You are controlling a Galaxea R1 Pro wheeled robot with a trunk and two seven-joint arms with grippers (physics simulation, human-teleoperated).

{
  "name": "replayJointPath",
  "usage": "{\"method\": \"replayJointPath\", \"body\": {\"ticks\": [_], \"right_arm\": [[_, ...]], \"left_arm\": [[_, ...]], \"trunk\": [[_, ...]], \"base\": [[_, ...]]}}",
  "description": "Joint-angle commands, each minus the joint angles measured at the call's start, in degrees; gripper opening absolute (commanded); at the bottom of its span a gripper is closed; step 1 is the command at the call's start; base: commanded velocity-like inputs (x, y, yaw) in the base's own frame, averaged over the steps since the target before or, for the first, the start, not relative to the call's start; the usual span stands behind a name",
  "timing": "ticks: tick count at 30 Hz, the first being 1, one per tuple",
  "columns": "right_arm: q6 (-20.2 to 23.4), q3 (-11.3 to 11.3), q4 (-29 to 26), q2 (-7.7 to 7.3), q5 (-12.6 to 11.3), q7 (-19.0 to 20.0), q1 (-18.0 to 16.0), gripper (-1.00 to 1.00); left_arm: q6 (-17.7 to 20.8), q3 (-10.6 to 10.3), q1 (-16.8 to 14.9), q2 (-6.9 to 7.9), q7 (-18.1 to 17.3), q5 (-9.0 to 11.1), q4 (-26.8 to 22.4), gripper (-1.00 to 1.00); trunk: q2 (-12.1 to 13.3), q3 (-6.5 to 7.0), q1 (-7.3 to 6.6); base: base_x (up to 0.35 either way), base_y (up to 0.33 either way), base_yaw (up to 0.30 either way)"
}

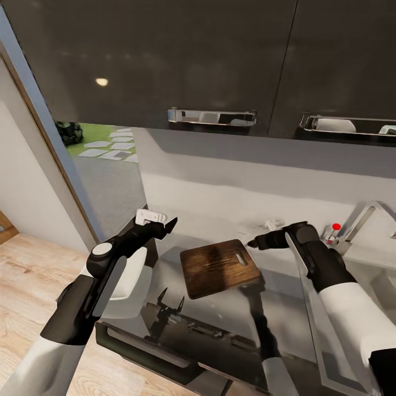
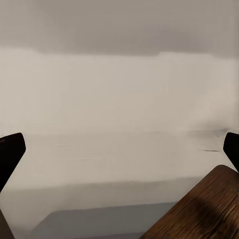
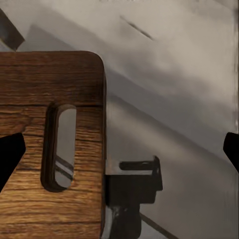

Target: In the kitchen, take the Vidalia onion out of the sink, dice it on the chopping board with the paring knife, put the diced onion into the bowl on the countertop, then place both the paring knife and the chopping board into the sink.

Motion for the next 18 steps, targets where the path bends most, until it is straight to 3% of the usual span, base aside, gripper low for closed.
{"method": "replayJointPath", "body": {"ticks": [1, 18], "right_arm": [[0.3, -0.8, -0.1, -0.11, 0.0, 0.1, -0.1, 1.00], [0.4, -0.2, -0.2, -0.06, 0.1, 0.1, -0.1, 1.00]], "left_arm": [[0.3, 0.0, -0.1, 0.03, 0.0, 0.3, -0.1, 1.00], [0.3, 0.0, -0.1, 0.03, 0.0, 0.3, -0.1, 1.00]], "trunk": [[-0.1, -0.12, 0.04], [-0.1, -0.38, 0.04]], "base": [[0.000, 0.000, 0.000], [0.000, 0.000, 0.000]]}}
